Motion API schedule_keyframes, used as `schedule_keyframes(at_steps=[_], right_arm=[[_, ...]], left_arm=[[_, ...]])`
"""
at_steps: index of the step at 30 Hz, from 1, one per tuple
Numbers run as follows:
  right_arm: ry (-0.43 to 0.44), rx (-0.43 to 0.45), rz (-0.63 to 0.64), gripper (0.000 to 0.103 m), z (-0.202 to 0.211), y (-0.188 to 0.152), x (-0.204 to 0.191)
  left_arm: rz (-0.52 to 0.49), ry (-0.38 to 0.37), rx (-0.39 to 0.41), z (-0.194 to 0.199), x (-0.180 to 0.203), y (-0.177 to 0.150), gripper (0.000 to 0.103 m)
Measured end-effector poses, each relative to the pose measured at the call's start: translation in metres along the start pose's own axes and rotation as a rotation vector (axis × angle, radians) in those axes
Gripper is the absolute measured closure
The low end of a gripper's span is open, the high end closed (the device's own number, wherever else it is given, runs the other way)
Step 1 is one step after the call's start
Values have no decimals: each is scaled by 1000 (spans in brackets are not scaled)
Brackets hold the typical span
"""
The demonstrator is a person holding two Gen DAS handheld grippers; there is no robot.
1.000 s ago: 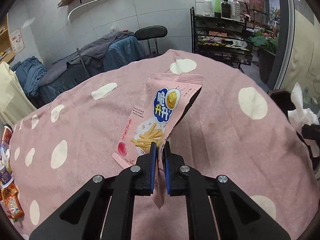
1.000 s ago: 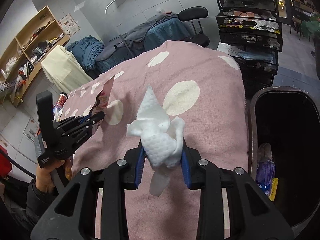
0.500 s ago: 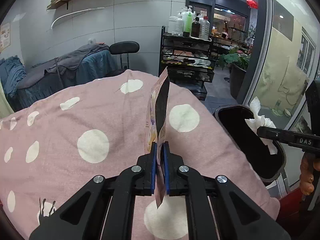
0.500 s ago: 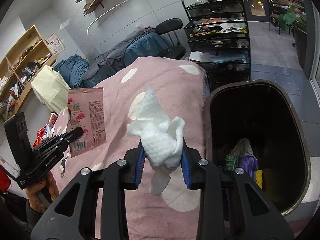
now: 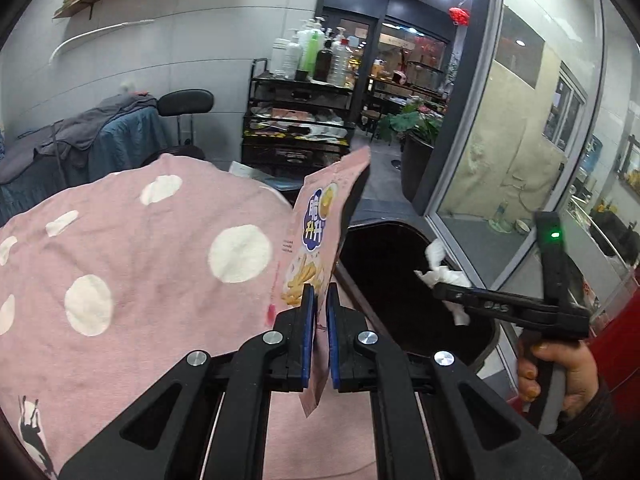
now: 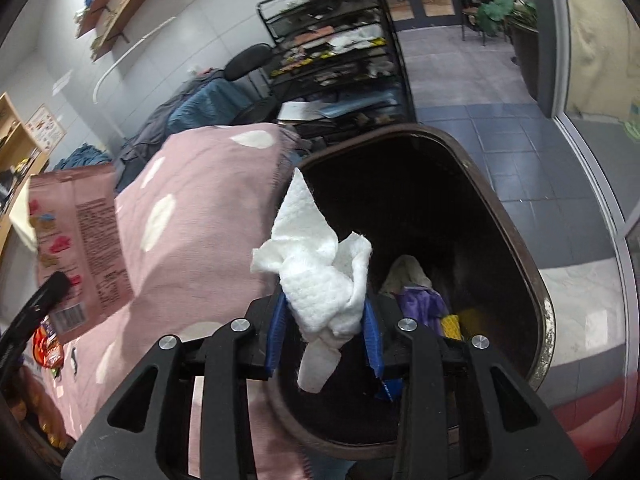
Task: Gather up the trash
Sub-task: 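Carry both items to the bin and release the tissue with the right tool, then lower the pink snack bag into the bin and open the left tool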
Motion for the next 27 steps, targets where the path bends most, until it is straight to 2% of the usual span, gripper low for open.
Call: schedule_keyframes(at_steps=[2, 4, 9, 15, 19, 27], right_arm=[[-20, -27, -17, 65, -11, -4, 9], [-48, -48, -33, 49, -21, -9, 19], [-81, -55, -72, 35, -26, -16, 35], [-124, 15, -87, 32, -12, -13, 53], [-169, 95, -118, 32, 10, -8, 69], [-214, 162, -176, 32, 34, 4, 87]], left_arm=[[-14, -11, -7, -7, 9, 0, 96], [-19, -36, -20, -16, 18, 1, 96], [-22, -77, -46, -34, 29, 2, 96], [-7, -147, -75, -54, 44, 7, 96], [9, -205, -105, -75, 60, 10, 96], [-17, -235, -164, -111, 88, 7, 96]])
Point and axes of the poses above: each gripper's, at about its wrist camera, not at the fingertips, and z roughly against the way its jaws point, x to its right, y to its top, the point moved 6 cm from there along -z, roughly the way its jaws point, and after that the axes turned 13 degrees about -y, right-handed, at the moved point
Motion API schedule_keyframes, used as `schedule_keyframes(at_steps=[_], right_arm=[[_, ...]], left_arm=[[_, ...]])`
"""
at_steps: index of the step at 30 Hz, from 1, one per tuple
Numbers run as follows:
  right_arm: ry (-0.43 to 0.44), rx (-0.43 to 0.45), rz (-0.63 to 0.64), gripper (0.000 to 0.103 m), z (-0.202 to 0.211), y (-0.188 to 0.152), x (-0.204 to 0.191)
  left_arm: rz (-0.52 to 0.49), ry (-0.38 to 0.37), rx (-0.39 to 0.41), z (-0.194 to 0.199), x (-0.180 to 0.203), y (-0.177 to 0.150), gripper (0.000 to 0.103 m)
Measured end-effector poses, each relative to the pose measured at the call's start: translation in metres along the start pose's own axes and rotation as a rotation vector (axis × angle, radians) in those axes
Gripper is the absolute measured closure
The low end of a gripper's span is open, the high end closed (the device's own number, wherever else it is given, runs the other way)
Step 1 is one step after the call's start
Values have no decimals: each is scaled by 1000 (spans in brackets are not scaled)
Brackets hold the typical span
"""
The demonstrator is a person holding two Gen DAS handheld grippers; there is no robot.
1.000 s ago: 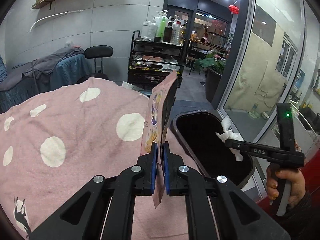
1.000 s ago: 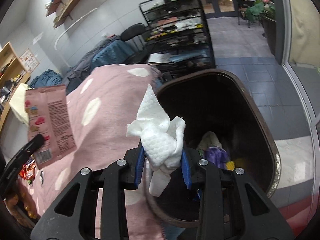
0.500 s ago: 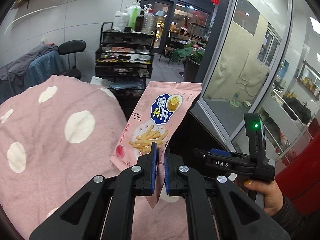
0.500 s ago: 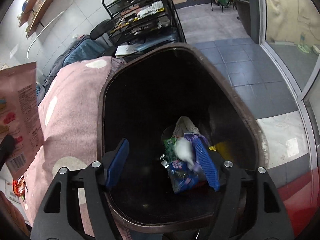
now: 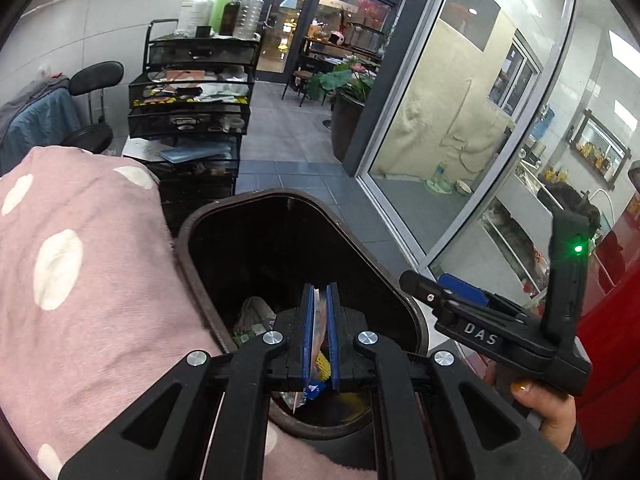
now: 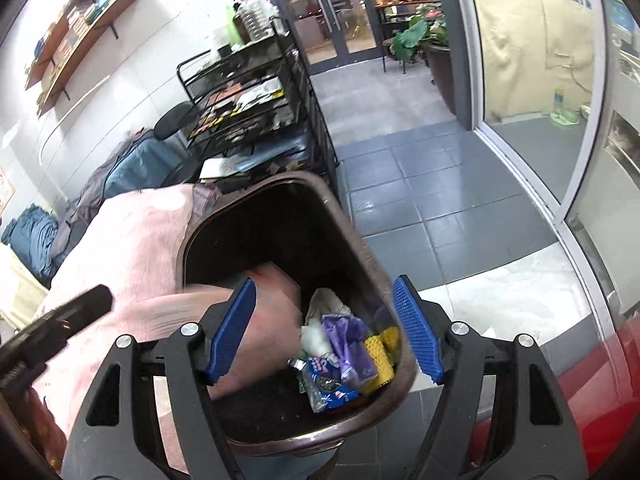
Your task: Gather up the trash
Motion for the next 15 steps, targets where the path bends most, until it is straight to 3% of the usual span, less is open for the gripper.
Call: schedule_keyframes(at_steps=[6, 8, 10, 15], right_arm=[[-23, 21, -33, 27, 6, 8, 14], [-29, 27, -41, 25, 8, 9, 16], [-31, 31, -51, 21, 8, 10, 18], [-21, 58, -44, 16, 16, 10, 13]], left_arm=[[2, 30, -36, -14, -4, -11, 94], [13, 47, -38, -12, -7, -14, 76], [15, 79, -4, -1, -9, -15, 33], [-12, 135, 80, 29, -11, -15, 11]])
Point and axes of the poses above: each gripper's, at about its wrist camera, not at the fingertips, and z roughly against the way its jaws point, x to its right, y to its top, the point moved 6 cm from there along -z, roughly the way its jaws point, and after that the axes turned 13 degrees about -y, right-handed, at the moved point
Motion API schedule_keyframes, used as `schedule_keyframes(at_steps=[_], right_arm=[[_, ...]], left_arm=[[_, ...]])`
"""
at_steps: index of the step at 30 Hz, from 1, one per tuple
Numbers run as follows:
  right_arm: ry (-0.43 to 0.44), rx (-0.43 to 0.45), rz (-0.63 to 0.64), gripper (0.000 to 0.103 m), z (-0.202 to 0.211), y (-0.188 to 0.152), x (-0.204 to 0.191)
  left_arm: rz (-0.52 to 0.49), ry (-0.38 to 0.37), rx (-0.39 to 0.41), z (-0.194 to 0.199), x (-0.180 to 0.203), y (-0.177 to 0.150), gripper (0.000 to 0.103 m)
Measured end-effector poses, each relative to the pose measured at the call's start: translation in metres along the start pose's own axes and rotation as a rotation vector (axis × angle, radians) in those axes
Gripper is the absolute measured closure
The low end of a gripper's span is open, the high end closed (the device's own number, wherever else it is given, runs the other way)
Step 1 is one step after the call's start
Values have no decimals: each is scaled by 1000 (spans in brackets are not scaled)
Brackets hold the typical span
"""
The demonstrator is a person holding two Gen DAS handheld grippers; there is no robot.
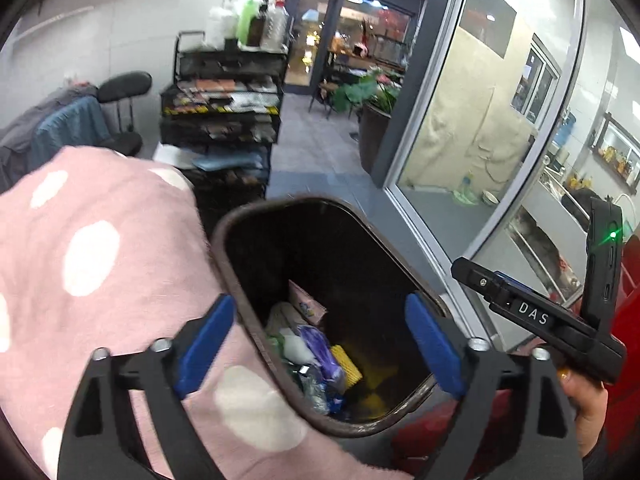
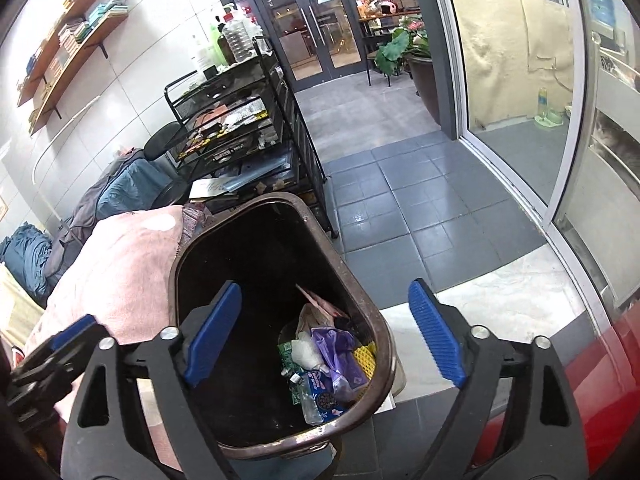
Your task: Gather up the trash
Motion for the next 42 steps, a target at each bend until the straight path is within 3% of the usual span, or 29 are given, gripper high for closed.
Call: schedule_keyframes(at_steps=[3, 9, 18, 22, 31, 42], right_arm=[[17, 21, 16, 15, 6, -1, -7], [69, 111, 75, 10, 34, -10, -38], [151, 288, 232, 5, 91, -41, -104], [209, 349, 307, 5, 115, -59, -129], [271, 460, 392, 5, 156, -95, -162], [353, 456, 416, 5, 192, -118, -167]], left_arm=[[-11, 39, 35, 18, -4, -1, 5], [-3, 132, 121, 68, -20, -10, 5], [30, 419, 255, 148, -54, -37, 5], [94, 495, 309, 180, -68, -55, 5], [136, 615, 404, 229, -75, -88, 5], [117, 632, 464, 245, -54, -98, 5]])
Point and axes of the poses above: each gripper's, at about its wrist camera, not at the fingertips, and z roughly against the way its jaws point, x to its right, y to its top, the point moved 6 cm from there along -z, roughly the way its jaws point, and after that the axes turned 13 degrees about -y, right-handed, at the moved point
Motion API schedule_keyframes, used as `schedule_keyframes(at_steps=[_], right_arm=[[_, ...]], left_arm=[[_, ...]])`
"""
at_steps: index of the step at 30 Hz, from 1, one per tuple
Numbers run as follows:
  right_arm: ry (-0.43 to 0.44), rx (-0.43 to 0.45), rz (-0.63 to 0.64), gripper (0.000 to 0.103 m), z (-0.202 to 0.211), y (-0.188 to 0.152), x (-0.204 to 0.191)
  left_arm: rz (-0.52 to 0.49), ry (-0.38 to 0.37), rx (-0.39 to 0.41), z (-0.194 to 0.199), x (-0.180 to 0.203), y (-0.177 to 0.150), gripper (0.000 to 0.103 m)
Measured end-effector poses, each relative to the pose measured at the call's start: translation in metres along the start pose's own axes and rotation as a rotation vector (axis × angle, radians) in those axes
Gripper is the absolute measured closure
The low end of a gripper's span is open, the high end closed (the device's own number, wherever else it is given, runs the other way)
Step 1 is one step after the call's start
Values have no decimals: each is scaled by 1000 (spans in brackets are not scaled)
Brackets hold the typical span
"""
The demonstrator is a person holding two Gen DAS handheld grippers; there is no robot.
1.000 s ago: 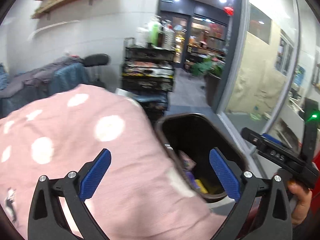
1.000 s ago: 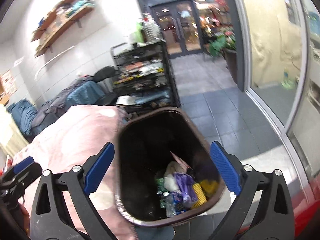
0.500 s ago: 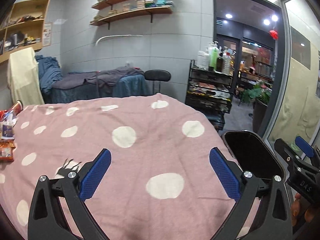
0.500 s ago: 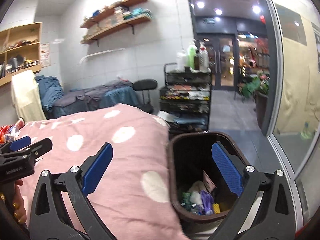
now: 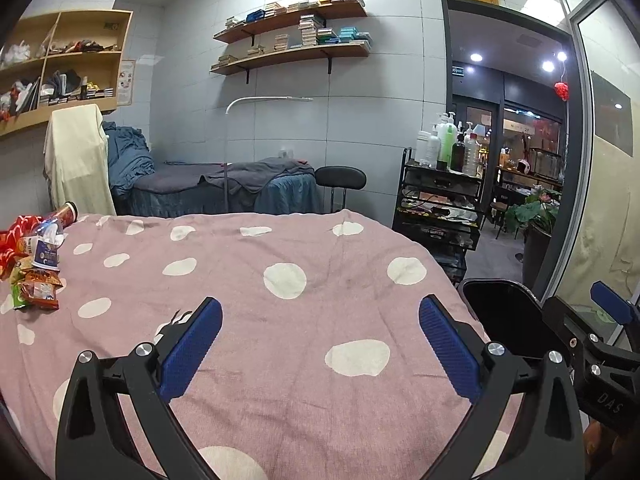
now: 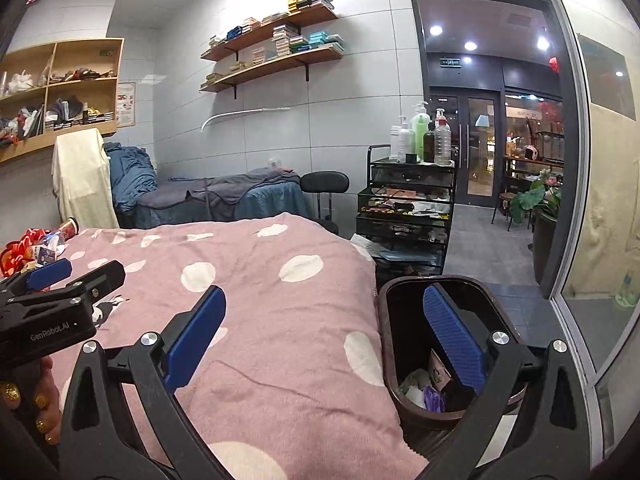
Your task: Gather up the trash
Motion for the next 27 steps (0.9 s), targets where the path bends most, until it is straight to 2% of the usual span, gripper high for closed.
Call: schedule_keyframes(at_steps=[9, 27], right_arm=[[27, 2, -16, 5, 6, 1, 2], [22, -23, -27, 5, -2, 2, 5]], left_arm=[[-48, 23, 36, 9, 8, 1, 5], [-23, 17, 34, 7, 1, -1, 5]])
Point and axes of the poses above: each gripper's, at about its wrist camera, not at the fingertips, and z roughly against the way its jaws point, x to its right, y to its top, the point moved 6 cm from there along -z, roughly the way its jaws point, and after that the axes turned 13 degrees about -y, right-handed, at the moved point
